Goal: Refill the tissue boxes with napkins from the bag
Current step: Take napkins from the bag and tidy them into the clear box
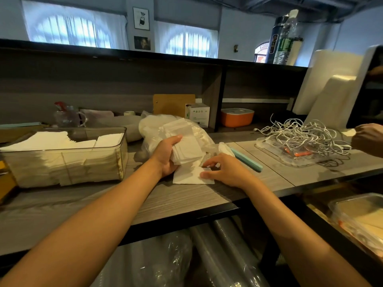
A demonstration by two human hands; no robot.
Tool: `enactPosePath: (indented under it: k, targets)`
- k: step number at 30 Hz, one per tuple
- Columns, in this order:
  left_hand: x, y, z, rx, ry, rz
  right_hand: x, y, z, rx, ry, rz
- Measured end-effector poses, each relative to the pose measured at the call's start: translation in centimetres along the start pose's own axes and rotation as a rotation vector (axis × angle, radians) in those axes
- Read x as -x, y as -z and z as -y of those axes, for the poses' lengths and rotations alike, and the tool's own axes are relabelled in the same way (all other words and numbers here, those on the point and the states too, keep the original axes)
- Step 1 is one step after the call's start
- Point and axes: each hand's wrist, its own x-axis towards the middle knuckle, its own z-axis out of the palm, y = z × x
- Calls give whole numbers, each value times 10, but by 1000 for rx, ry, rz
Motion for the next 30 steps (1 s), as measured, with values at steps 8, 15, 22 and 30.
enactPosePath:
  k: [8,15,22,30]
  targets:
    - [4,-4,2,-64,8,-29,3,4,1,-345,4,-308]
    - [4,-17,5,-131,36,-29,3,13,12,-1013,-8,-496]
    - [-1,-29,13,-36,109,110,-14,24,22,-912,-26,-395]
    - [8,-34,21,-154,117,113,-26,13,-4,-654,-100,-382]
